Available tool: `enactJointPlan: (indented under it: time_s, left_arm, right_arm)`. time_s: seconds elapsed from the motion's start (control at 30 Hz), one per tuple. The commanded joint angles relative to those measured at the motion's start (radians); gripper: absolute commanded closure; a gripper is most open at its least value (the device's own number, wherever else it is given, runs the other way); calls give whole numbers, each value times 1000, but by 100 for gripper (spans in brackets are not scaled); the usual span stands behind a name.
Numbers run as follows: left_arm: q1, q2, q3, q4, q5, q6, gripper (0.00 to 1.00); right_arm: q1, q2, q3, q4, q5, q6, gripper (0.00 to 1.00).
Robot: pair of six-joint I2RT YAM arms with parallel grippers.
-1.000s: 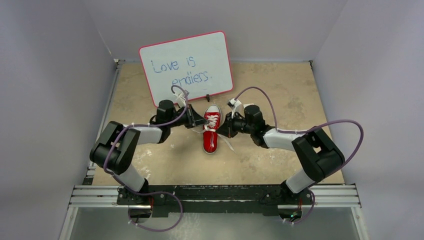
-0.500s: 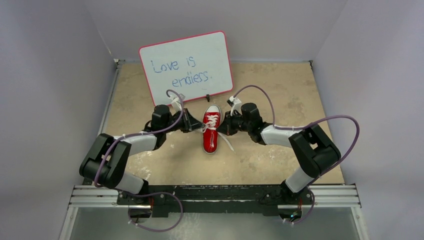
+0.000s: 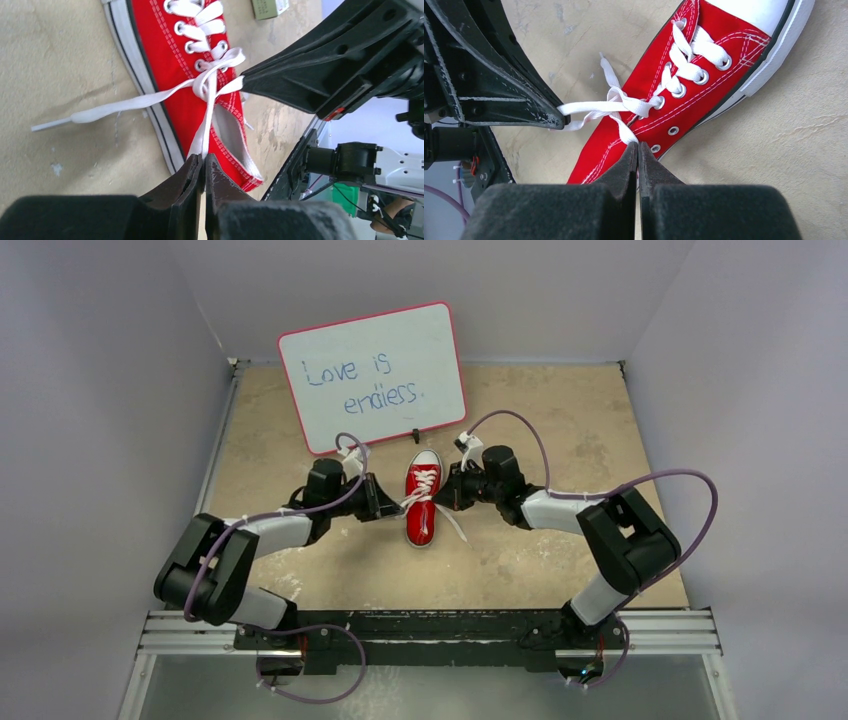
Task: Tie the shoes
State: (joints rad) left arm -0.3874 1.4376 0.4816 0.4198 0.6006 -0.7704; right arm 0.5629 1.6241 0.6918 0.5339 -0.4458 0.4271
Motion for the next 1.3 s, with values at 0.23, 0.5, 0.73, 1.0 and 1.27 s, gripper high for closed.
enactJointPlan:
  time_s: [0.23,0.5,0.73,1.0,1.27]
  left_arm:
    - [-8,-22,72,-235,-22,82,75]
    - [-7,-171,234,-640,-152,276,41]
    - [-4,-64,339,-440,-84,341,38]
    - [0,193,411,-131,77,364,44]
    - [-1,307,436,-100,161,363,50]
  right_arm:
    - [3,-5,39,51,-26,-13,100]
    - [3,-11,48,29,-31,-28,100]
    - [3,-18,53,20,-37,-35,100]
    - [3,-14,64,22,-36,-16,100]
    - [4,-12,61,19,-30,-8,100]
